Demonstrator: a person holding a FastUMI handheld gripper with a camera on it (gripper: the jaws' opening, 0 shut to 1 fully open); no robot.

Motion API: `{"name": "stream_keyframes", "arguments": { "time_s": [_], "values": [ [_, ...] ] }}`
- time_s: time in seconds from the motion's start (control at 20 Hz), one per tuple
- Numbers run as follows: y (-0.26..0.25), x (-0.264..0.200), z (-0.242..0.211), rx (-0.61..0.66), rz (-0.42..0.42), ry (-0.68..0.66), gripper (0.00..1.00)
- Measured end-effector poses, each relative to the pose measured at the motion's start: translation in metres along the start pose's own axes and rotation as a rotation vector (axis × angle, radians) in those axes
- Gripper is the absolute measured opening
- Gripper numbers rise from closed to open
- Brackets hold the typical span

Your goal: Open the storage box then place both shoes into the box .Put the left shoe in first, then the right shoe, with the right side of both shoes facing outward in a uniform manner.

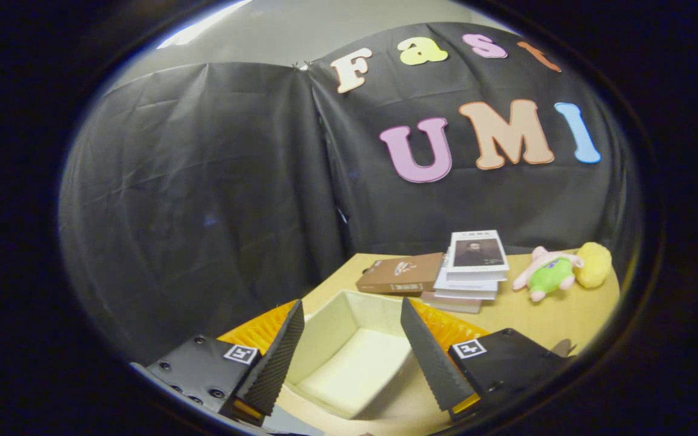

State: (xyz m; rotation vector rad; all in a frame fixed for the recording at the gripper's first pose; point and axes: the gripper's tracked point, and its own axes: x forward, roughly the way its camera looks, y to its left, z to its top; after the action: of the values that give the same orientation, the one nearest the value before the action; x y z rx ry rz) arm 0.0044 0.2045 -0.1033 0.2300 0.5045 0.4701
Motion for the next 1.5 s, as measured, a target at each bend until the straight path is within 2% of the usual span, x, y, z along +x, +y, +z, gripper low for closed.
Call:
{"name": "stream_keyframes", "arguments": {
  "time_s": [0.4,0.65,1.05,1.5],
  "values": [
    [-0.113,-0.04,-0.012,-0.015,-0.203,-0.004,1.0],
    [-0.164,-0.059,-0.035,-0.013,-0.291,0.037,1.0],
    [-0.206,-0.073,-0.106,0.0,-0.317,0.193,1.0],
    [-0.236,-0.064,-0.188,-0.008,-0.338,0.391,1.0]
  ]
}}
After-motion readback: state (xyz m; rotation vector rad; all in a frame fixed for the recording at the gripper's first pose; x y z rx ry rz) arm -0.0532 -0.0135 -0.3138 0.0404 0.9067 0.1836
